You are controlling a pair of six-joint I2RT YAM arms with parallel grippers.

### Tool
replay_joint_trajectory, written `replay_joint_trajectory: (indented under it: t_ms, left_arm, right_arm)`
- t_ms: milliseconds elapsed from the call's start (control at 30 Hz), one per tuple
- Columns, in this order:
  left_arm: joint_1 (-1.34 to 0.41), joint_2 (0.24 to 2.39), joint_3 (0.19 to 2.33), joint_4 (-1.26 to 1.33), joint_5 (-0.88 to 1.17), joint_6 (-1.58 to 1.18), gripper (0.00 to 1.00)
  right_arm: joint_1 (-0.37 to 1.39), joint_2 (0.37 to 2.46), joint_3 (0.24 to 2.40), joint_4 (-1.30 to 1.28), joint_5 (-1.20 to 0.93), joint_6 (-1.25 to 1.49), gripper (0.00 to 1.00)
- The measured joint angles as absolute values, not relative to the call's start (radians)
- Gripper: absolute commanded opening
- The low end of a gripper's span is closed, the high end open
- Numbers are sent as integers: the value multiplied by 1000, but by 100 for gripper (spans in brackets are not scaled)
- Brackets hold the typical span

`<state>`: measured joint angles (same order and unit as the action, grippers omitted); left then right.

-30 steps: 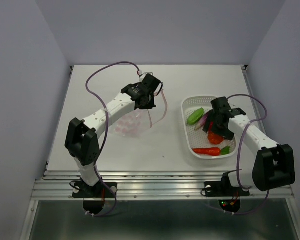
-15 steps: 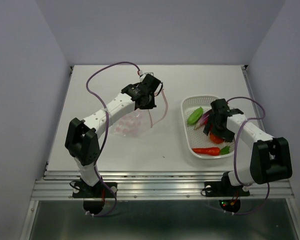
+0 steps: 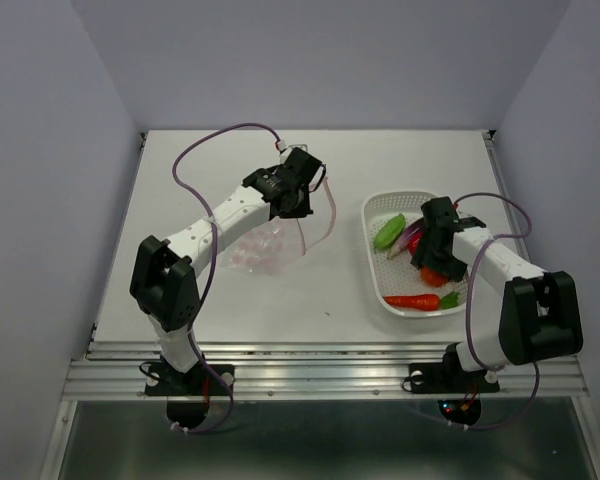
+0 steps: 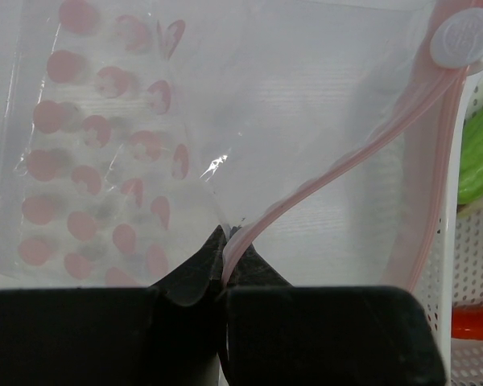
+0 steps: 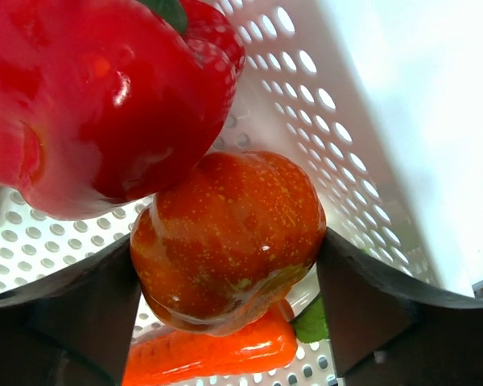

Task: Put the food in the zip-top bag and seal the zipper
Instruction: Pick up the fake vegetable from the bin, then place the fake vegetable in the zipper food storage bag.

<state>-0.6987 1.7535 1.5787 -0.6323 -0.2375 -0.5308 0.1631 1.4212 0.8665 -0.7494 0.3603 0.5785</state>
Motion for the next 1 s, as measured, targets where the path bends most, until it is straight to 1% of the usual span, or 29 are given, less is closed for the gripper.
replay_joint_trajectory:
  t_ms: [33, 67, 133, 167, 333, 467, 567, 700, 800, 867, 1000]
  left_arm:
    - [-699, 1753, 1579, -632, -236, -531, 0]
    - [-699, 1753, 1579, -632, -236, -531, 0]
    - [-699, 1753, 1579, -632, -235, -531, 0]
    - [-699, 1753, 1579, -632, -235, -531, 0]
    - [-699, 1753, 1579, -631, -232, -531, 0]
    - [-699, 1753, 1579, -629, -228, -531, 0]
    - [-699, 1753, 1579, -627, -223, -531, 0]
    - [-699, 1753, 1579, -625, -212, -531, 0]
    - [-699, 1753, 1579, -625, -203, -531, 0]
    - [-699, 1753, 1579, -625, -199, -531, 0]
    - [-699, 1753, 1579, -625, -194, -531, 0]
  right_arm:
    - [163, 1421, 867, -749, 361, 582, 63]
    - [163, 1421, 867, -748, 363, 584, 56]
    - [163, 1418, 867, -749, 364, 587, 48]
    - [163, 1414, 867, -751, 366, 591, 42]
    - [163, 1371, 867, -754, 367, 595, 30]
    - [163, 1332, 868, -766, 355, 592, 29]
    - [163, 1285, 876, -778, 305, 562, 29]
    - [163, 1179, 910, -768, 172, 499, 29]
    - [163, 1093, 963, -720, 6, 456, 29]
    - [163, 1073, 991, -673, -81, 444, 28]
    - [165, 1077, 1013, -495, -302, 463, 28]
